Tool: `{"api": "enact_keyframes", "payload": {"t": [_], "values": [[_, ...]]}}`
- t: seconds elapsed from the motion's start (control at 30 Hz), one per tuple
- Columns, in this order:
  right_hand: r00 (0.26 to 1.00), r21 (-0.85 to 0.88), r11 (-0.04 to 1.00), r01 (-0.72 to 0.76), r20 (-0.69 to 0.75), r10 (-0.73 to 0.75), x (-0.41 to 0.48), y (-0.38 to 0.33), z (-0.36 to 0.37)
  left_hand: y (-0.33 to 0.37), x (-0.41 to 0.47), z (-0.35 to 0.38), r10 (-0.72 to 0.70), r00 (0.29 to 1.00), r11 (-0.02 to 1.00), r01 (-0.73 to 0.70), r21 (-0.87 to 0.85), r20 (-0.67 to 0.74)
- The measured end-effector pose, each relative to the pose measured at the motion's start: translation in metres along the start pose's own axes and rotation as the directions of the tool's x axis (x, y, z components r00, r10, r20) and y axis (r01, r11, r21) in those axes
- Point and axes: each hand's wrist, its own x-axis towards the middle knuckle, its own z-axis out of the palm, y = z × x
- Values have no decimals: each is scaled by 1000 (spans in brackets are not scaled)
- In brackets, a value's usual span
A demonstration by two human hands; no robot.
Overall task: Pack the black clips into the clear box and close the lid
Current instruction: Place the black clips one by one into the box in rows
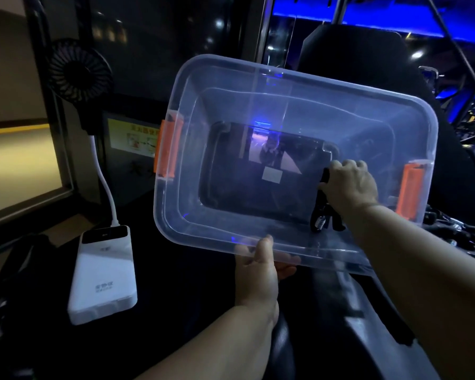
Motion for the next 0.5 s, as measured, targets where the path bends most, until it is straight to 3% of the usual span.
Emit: {"api": "enact_keyframes", "payload": {"t": [0.13,0.33,0.5], "values": [[997,-188,981,48,-56,-60,3,0,3,0,0,1,-7,1000,1000,7,-4,-25],[990,-195,977,89,127,-65,-2,2,3,-1,1,2,6,1000,1000,-7,-24,-31],[965,-338,920,198,231,-122,-14,-1,12,-1,1,2,-1,999,1000,0,-19,-50]]}}
